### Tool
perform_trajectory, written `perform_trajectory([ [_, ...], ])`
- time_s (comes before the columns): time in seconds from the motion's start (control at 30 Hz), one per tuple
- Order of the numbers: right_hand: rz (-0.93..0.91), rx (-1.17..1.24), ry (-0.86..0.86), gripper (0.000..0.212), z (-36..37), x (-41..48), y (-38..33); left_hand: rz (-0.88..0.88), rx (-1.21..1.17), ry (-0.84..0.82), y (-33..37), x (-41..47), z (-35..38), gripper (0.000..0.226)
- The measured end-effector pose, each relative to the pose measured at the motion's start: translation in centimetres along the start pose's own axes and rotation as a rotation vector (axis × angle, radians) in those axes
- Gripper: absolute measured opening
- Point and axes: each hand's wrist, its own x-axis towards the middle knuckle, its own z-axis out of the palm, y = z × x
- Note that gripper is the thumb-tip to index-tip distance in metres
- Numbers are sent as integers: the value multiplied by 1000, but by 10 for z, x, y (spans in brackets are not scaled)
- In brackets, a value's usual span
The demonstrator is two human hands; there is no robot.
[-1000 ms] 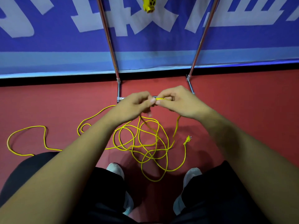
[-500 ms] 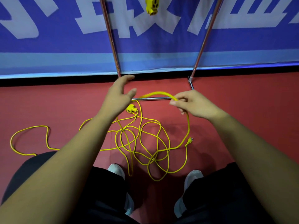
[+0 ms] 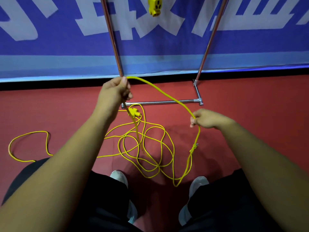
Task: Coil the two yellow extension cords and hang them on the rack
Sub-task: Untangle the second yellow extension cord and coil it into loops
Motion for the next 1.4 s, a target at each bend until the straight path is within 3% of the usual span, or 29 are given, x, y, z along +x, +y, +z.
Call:
perform_trajectory([
  [0.07, -14, 140, 89, 23, -5, -4, -9, -35, 367, 59, -8, 5, -11, 11],
  [0.13, -143, 213, 166, 18, -11, -12, -32, 21, 687, 103, -14, 2, -13, 38],
  [0.17, -224, 225, 156, 18, -12, -19, -47, 101, 722, 74, -14, -1, -9, 48],
  [0.27, -400, 164, 98, 19, -6, -39, -85, 225, 615, -153, -16, -14, 16, 46],
  [0.37, -505, 155, 142, 16, -2, -47, -104, 106, 508, -447, -19, -29, 37, 35],
  [0.43, -508, 199, 159, 12, -3, -44, -102, 85, 428, -528, -16, -33, 41, 29],
  [0.57, -365, 89, 36, 11, -7, -27, -62, 157, 189, -373, -4, -21, 27, 29],
  [0.63, -202, -54, -43, 23, -9, -13, -32, 139, -9, -220, 2, -12, 15, 31],
  [0.7, -52, -112, -15, 32, -11, -4, -10, 77, -132, -52, 8, -5, 2, 34],
  [0.77, -9, -37, 81, 30, -14, -2, -5, 37, 20, 68, 4, 4, -9, 31],
  [0.87, -144, 162, 205, 9, -20, -11, -28, 18, 541, 154, -9, 11, -22, 11],
  [0.93, -291, 217, 225, 9, -19, -21, -51, 110, 609, 89, -8, 6, -16, 29],
  [1.0, -404, 211, 228, 10, -13, -31, -73, 208, 507, -95, -3, -4, 1, 35],
  [1.1, -517, 248, 266, 10, -8, -43, -97, 167, 381, -455, -4, -21, 28, 31],
  [1.17, -543, 310, 269, 8, -9, -44, -100, 107, 367, -569, -8, -26, 37, 19],
  [1.27, -498, 240, 185, 8, -9, -35, -82, 125, 270, -502, -4, -21, 34, 26],
  [1.4, -288, 17, 75, 13, -7, -10, -30, 136, -155, -250, 4, -10, 16, 35],
])
